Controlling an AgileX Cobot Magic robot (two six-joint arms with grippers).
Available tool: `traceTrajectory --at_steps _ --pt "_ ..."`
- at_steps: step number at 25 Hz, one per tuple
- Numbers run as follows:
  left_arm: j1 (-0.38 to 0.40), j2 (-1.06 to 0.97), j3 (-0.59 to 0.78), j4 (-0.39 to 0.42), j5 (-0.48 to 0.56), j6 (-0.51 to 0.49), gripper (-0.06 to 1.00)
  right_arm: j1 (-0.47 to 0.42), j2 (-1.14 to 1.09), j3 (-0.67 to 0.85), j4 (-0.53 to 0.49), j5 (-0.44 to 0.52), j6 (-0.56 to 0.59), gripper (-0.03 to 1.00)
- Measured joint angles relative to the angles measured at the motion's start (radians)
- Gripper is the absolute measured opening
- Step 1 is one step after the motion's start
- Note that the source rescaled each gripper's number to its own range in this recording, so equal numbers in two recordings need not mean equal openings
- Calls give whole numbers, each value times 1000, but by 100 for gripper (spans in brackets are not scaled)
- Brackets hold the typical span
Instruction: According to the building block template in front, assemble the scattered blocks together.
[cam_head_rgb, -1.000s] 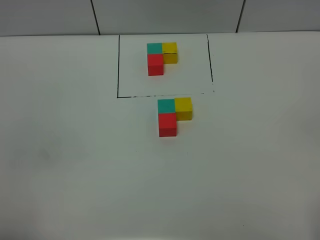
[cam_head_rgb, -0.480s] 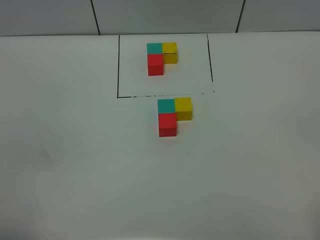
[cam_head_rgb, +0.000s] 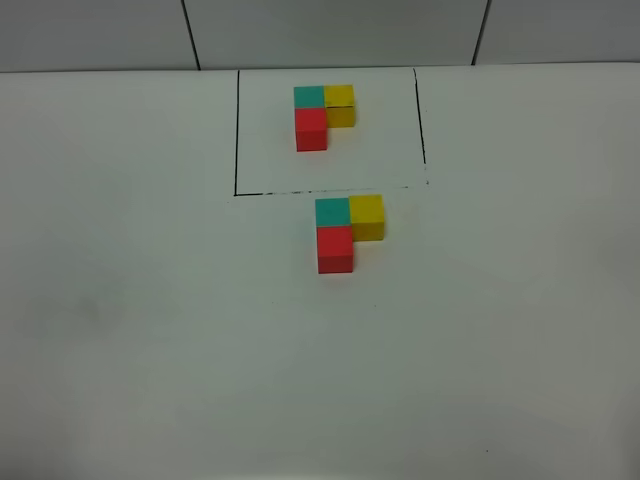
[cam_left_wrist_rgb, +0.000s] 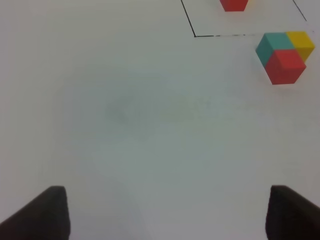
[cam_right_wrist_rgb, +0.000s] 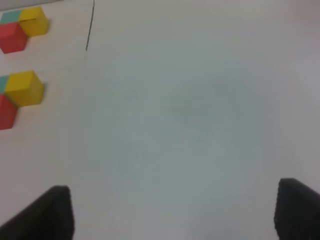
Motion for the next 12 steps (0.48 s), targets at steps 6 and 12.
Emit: traceTrajectory --at_steps 6,12 --pt "0 0 0 0 0 -1 74 -1 0 0 0 0 -1 65" --pt "0 0 0 0 0 -1 74 -1 -1 0 0 0 -2 65"
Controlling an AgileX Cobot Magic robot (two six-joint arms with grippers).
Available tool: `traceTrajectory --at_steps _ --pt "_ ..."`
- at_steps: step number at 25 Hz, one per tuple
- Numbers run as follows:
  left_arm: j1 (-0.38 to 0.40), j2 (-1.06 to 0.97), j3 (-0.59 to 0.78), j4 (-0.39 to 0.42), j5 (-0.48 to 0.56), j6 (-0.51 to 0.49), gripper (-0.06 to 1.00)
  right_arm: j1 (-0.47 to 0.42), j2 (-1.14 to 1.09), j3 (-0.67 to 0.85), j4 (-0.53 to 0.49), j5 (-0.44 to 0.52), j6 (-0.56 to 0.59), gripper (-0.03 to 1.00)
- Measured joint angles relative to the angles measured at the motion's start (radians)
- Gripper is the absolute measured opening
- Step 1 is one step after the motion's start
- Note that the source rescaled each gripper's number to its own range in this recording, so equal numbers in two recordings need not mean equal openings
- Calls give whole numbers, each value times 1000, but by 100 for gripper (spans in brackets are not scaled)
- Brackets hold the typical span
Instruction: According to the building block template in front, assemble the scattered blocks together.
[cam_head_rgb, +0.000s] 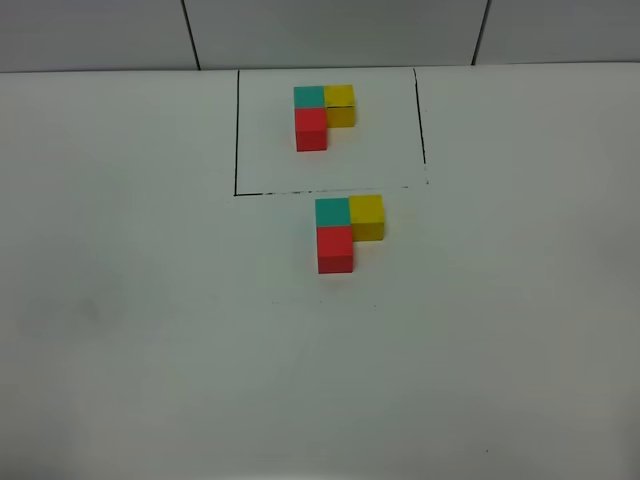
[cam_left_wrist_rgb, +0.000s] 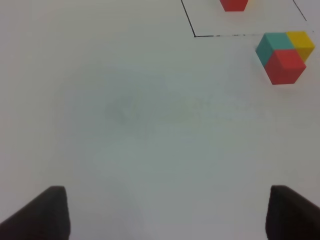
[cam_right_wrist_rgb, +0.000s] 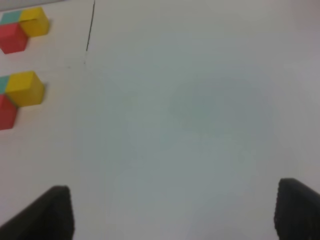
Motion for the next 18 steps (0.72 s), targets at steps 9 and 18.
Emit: traceTrajectory --at_steps 9,18 --pt "0 0 0 0 1 0 74 0 0 0 0 0 -3 65" --pt "0 0 0 0 1 0 74 0 0 0 0 0 -3 65"
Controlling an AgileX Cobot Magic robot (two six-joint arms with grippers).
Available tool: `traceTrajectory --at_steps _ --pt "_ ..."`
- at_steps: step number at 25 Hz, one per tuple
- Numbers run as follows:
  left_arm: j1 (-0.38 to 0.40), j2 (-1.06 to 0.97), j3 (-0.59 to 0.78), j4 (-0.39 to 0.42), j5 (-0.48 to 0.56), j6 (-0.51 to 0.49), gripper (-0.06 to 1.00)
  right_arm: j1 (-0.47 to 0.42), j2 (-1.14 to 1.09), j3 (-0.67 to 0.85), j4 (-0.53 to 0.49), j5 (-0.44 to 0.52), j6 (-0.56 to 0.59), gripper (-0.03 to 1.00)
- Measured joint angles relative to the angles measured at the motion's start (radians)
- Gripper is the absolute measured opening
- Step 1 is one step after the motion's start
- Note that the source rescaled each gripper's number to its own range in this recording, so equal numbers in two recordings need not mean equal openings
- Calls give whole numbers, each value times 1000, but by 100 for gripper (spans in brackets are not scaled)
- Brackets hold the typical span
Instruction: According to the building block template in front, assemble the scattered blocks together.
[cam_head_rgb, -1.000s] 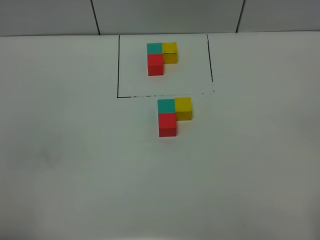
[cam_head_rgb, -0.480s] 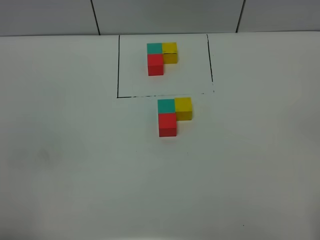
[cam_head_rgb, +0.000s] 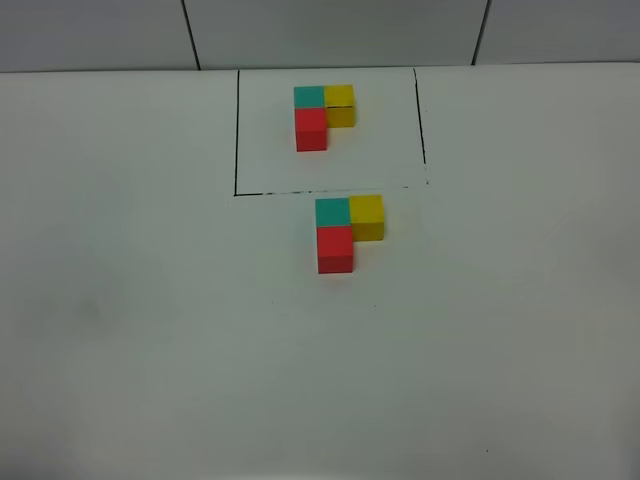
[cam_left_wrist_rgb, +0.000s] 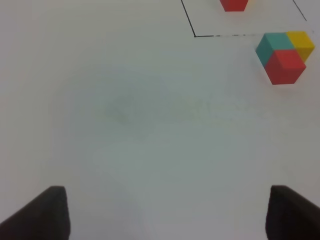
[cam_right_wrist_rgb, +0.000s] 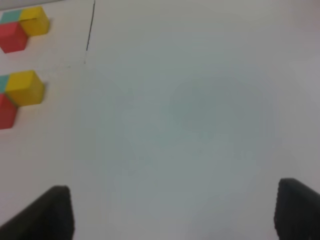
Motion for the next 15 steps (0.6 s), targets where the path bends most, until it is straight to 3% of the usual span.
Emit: traceTrajectory --at_steps 15 --pt "0 0 0 0 0 0 74 0 0 0 0 0 -3 65"
